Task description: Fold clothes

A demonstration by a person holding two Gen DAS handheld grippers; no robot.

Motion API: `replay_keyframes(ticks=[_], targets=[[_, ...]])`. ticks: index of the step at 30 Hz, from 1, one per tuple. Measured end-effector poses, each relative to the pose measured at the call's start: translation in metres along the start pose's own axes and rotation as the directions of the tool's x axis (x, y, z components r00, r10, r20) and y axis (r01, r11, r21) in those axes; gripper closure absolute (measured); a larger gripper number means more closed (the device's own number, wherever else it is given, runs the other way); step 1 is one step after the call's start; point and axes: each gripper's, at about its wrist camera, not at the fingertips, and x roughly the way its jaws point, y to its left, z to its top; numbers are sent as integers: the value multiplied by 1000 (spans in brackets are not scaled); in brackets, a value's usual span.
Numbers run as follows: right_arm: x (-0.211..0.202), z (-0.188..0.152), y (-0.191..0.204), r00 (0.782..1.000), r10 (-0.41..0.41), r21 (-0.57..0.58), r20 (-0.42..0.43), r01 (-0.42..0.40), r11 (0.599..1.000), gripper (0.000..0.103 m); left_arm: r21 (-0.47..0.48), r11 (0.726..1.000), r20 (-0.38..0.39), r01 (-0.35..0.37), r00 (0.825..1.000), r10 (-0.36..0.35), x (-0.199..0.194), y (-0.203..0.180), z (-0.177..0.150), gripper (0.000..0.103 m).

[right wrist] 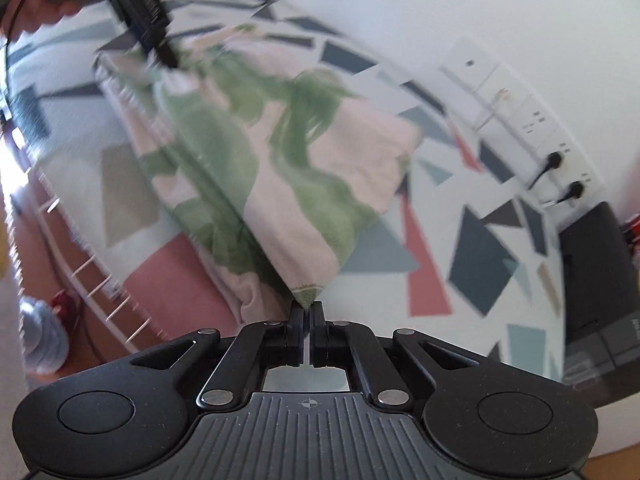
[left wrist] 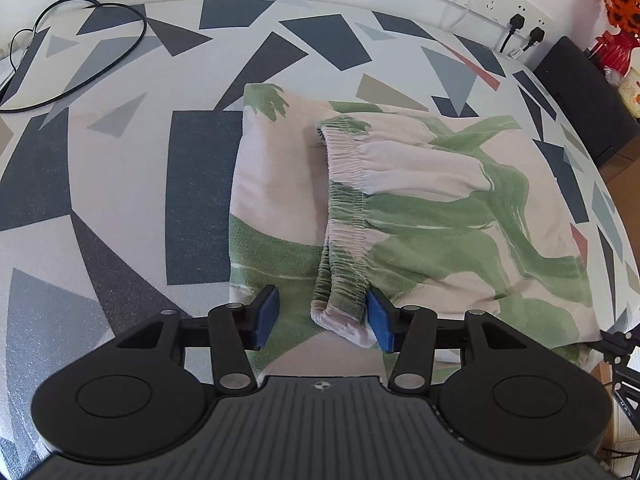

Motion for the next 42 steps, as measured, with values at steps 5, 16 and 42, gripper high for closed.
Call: replay_keyframes(ticks=[5, 16, 42], targets=[[-19, -7, -35, 988, 127, 267, 84, -146, 953, 55, -46, 999, -4, 17, 1000, -17, -18, 15, -3, 39], [23, 6, -120, 943, 125, 729, 308, -318, 605, 29, -243, 967, 26, 80, 997, -76, -18, 58, 3, 28], [110, 76, -119, 954, 168, 702, 248, -297, 647, 44, -191, 982, -5, -8, 1000, 7, 1, 3, -18, 75]])
